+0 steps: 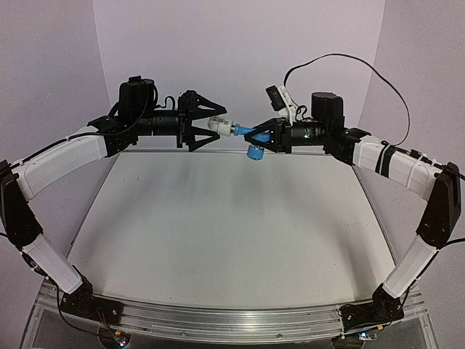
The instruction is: Install the water faucets
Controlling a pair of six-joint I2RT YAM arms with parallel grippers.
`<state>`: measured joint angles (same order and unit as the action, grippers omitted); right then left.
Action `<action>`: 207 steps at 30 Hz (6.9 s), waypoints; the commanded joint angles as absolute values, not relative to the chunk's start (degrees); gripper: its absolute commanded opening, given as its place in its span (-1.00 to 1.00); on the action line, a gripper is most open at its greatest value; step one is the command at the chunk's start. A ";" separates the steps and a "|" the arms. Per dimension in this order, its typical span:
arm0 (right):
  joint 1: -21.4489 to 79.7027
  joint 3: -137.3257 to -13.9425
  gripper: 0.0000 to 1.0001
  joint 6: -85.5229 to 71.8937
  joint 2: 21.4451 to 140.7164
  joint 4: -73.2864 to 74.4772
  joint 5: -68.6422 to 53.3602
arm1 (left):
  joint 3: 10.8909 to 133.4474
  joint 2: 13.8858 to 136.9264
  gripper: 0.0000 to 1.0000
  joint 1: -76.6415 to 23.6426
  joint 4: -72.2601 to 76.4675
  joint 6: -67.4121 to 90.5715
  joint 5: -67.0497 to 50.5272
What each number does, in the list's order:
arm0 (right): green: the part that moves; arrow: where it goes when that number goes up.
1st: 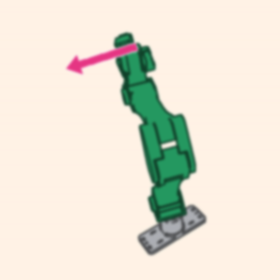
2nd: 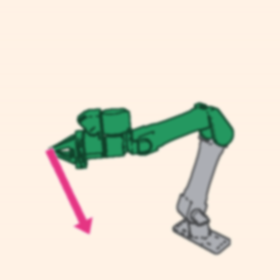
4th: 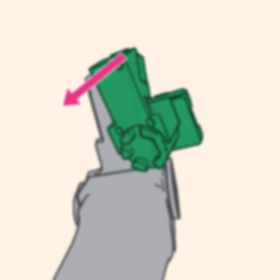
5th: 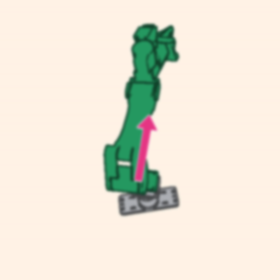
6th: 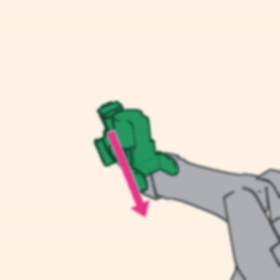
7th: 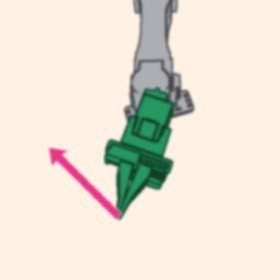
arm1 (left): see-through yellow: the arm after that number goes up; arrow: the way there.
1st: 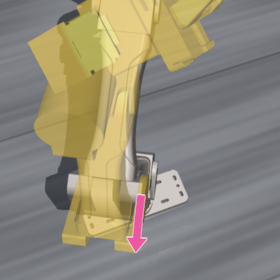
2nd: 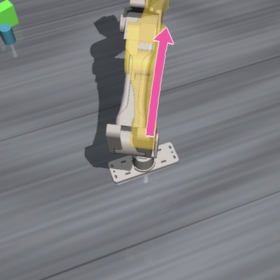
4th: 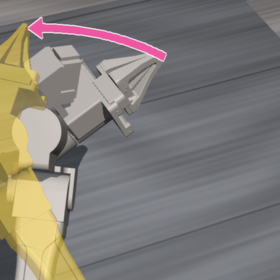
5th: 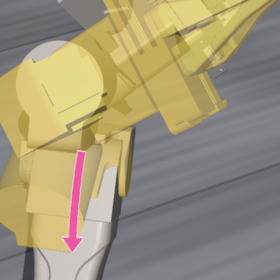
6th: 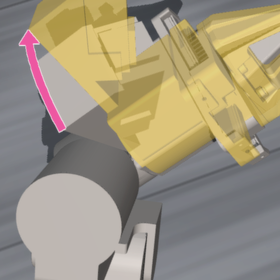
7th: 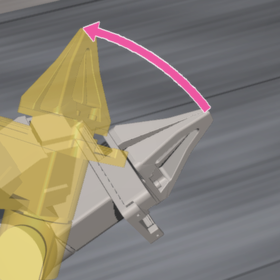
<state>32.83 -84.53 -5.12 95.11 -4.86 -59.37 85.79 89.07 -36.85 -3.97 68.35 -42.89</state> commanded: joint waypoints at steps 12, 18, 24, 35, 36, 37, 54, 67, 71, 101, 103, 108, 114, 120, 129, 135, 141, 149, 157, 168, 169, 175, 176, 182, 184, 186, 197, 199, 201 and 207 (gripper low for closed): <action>34.10 -89.19 -1.00 -12.12 95.69 -7.03 -56.04 | 88.53 90.79 -0.57 -36.93 -0.26 38.01 -46.33; 34.54 -85.63 -1.00 -28.97 94.45 -6.27 -36.39 | 80.51 84.70 -1.00 -36.92 -0.26 -4.12 -48.57; 36.83 -83.44 -1.00 -34.29 93.17 -2.13 -22.74 | 82.38 88.81 -1.00 -30.12 -0.26 -24.07 -63.99; 36.77 -92.32 -1.00 -25.09 99.28 3.57 -21.48 | 91.07 102.07 -0.43 -22.97 -0.26 -20.47 -76.85; 36.81 -92.71 -1.00 -21.10 99.51 4.16 -21.84 | 90.50 101.01 -0.24 -22.86 -0.25 -17.34 -75.25; 36.76 -92.73 -1.00 -16.86 99.68 4.82 -21.91 | 89.74 99.79 0.11 -22.87 1.12 -13.98 -74.41; 40.20 -85.72 -1.00 32.56 98.68 2.96 -14.00 | 75.47 95.32 0.69 -26.39 7.92 85.22 -40.92; 45.74 -88.49 -1.00 41.02 103.04 1.71 -5.29 | 73.97 97.63 0.99 -31.81 8.60 105.21 -29.96; 46.32 -89.86 -1.00 40.38 103.91 1.75 -4.77 | 74.35 98.56 0.85 -32.10 8.98 104.46 -29.23; 46.84 -104.64 -1.00 -5.68 109.11 11.37 -7.61 | 78.52 105.34 -0.99 -30.76 24.35 68.95 -29.24; 46.25 -104.67 -1.00 -17.16 108.75 11.71 -10.35 | 78.17 106.67 -1.00 -30.55 28.79 61.75 -32.17; 42.64 -96.74 -1.00 -52.29 107.14 -2.00 -23.08 | 76.40 111.78 -1.00 -29.11 46.71 57.88 -41.04; 41.15 -87.84 -1.00 -74.09 106.90 -23.91 -26.98 | 77.10 112.65 -1.00 -28.63 50.10 57.44 -39.99; 40.30 -82.54 0.11 -67.24 103.64 -23.55 -25.48 | 72.26 110.54 -1.00 -26.61 50.16 67.62 -34.00; 40.39 -78.99 0.89 -6.62 95.10 -1.51 -25.02 | 67.24 108.11 -1.00 -24.96 48.68 85.14 -34.11; 45.76 -82.25 0.92 39.79 94.54 10.41 -14.37 | 66.54 104.94 -1.00 -25.05 38.92 84.71 -32.09; 47.70 -85.67 0.91 60.41 99.12 6.78 -7.64 | 67.30 102.82 -1.00 -25.12 31.40 81.28 -29.74; 49.98 -89.45 0.89 69.97 105.57 0.16 -5.17 | 69.40 102.71 -1.00 -25.14 29.26 79.76 -31.59; 51.40 -88.50 0.62 67.69 109.88 -14.79 -2.43 | 71.55 103.74 -1.00 -25.14 28.21 78.12 -33.13; 51.50 -96.28 -0.13 20.42 114.96 -10.42 5.70 | 77.74 107.87 -1.00 -24.12 28.43 65.64 -34.71; 51.47 -98.33 -0.32 11.79 115.51 -7.71 6.96 | 78.37 108.23 -1.00 -23.99 28.51 63.40 -34.28; 47.66 -99.93 -0.88 -33.50 111.81 -1.55 -6.17 | 81.31 110.37 -1.00 -22.66 31.19 57.27 -35.76; 46.08 -99.25 -0.97 -42.27 111.08 -2.20 -10.21 | 81.71 110.59 -1.00 -22.53 31.49 56.71 -36.03; 42.10 -82.40 -0.99 -93.17 109.34 -36.58 -19.91 | 81.06 109.92 -1.00 -22.41 31.51 57.82 -33.57; 42.10 -79.72 -0.79 -101.64 109.87 -41.93 -18.91 | 80.04 109.47 -1.00 -22.41 31.50 59.60 -32.78; 41.39 -76.24 -0.32 -102.56 109.23 -44.70 -18.66 | 78.52 108.62 -1.00 -22.38 31.51 61.03 -31.79; 38.45 -68.70 0.87 -2.16 92.76 -19.11 -28.38 | 74.30 105.72 -1.00 -21.62 28.67 69.61 -33.06; 40.47 -71.14 0.89 22.74 92.26 -9.46 -24.51 | 74.05 105.39 -1.00 -21.62 28.53 70.44 -34.09; 43.10 -72.40 0.90 42.32 92.84 -4.83 -15.68 | 73.83 105.01 -1.00 -21.70 28.45 71.00 -34.51; 45.59 -76.50 0.95 74.08 99.18 -14.14 -4.01 | 72.64 104.21 -1.00 -21.71 27.90 71.57 -34.99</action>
<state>45.55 -72.80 39.25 94.62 -13.82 -12.48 73.15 108.69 -21.55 25.50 69.85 -33.36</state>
